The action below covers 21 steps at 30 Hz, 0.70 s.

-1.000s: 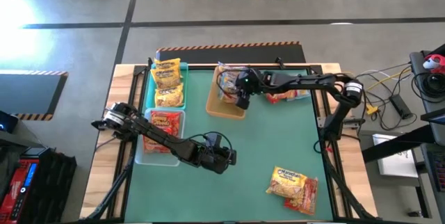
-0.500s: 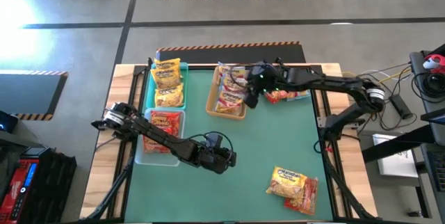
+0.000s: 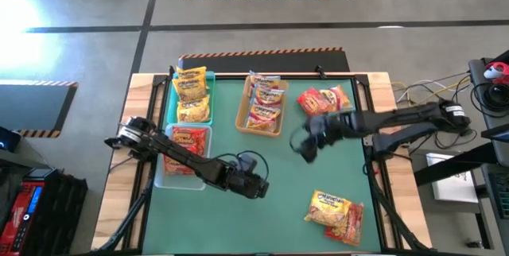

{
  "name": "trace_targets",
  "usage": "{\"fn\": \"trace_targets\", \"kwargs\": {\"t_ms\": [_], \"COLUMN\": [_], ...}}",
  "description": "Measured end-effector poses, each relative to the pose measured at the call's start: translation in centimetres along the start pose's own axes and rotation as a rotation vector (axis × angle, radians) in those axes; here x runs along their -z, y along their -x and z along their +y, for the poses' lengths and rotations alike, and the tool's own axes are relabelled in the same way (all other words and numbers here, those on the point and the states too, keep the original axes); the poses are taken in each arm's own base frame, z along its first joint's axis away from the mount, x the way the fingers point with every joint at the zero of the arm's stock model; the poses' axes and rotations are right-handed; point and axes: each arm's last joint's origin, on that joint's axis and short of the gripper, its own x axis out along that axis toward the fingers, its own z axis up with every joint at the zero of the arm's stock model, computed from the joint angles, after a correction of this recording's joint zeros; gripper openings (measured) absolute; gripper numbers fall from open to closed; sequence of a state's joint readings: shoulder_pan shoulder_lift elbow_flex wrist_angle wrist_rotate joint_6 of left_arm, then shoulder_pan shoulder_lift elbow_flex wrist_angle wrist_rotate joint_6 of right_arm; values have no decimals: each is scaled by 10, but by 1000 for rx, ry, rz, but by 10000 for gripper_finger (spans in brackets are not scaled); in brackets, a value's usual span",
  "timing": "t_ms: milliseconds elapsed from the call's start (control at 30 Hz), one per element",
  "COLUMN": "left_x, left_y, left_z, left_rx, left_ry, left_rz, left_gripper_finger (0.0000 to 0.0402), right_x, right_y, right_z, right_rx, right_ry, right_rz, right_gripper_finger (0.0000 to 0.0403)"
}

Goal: Sort Maruchan noodles
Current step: Put the yellow noodle pack into the blue bin

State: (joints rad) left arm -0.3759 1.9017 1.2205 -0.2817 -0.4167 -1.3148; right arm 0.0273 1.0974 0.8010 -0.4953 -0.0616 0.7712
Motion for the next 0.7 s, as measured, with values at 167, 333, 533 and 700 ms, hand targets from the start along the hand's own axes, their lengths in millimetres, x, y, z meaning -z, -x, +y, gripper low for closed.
{"fn": "trace_targets", "kwargs": {"t_ms": [167, 333, 533, 700], "left_x": [2, 4, 7, 8], "left_y": [0, -1, 0, 0], "left_z": [2, 3, 2, 2], "left_rx": [8, 24, 38, 48], "left_ry": [-93, -155, -193, -198], "left_rz": [55, 117, 131, 144], "left_gripper_finger": [82, 82, 82, 82], "right_x": [49, 94, 128, 147], "right_y": [-5, -2, 5, 10], "right_z": [18, 42, 59, 67], "right_rx": [-64, -177, -219, -226], "right_ry": [-72, -15, 33, 30], "right_rz": [161, 444, 638, 764], "right_gripper_finger": [178, 178, 178, 178]}}
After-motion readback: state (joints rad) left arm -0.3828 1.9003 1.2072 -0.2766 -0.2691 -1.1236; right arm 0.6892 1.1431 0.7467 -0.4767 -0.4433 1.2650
